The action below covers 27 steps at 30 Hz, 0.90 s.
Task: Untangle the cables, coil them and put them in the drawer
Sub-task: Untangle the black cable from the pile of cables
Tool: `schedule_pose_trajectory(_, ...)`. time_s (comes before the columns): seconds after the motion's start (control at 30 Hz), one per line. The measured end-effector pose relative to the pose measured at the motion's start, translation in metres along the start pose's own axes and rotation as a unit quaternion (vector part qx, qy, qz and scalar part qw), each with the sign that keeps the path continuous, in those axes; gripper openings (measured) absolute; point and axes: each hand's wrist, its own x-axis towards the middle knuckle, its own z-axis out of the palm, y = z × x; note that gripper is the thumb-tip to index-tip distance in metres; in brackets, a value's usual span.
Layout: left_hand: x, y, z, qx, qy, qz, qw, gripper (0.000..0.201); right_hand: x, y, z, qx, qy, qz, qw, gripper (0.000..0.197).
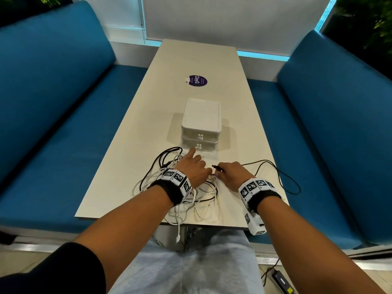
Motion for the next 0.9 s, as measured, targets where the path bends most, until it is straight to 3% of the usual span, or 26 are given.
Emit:
schedule_pose_trajectory(0.57, -0.007, -0.012, 0.000, -0.053, -0.005, -0.057, 0.997, 0.029, -0.004, 0.043, -0.024, -0.047, 0.053, 0.157, 0.985, 0.032)
schedule_pose_trajectory(0.67, -0.006, -0.008, -0.002, -0.033, -0.015, -0.045, 0.998, 0.029, -0.008, 0.037, -0.020, -0.070, 0.047, 0.141, 0.986, 0.027)
schedule_pose_trajectory(0.83, -0.004, -0.004, -0.007, -0.012, -0.018, -0.025, 0.999, 0.030, -0.010, 0.013, -0.005, -0.017, 0.042, 0.019, 0.999, 0.030)
schedule_pose_trajectory(0.9, -0.004, -0.003, -0.009, 0.000, -0.007, -0.017, 1.000, 0.030, -0.007, 0.003, 0.002, -0.002, 0.031, 0.005, 0.999, 0.025)
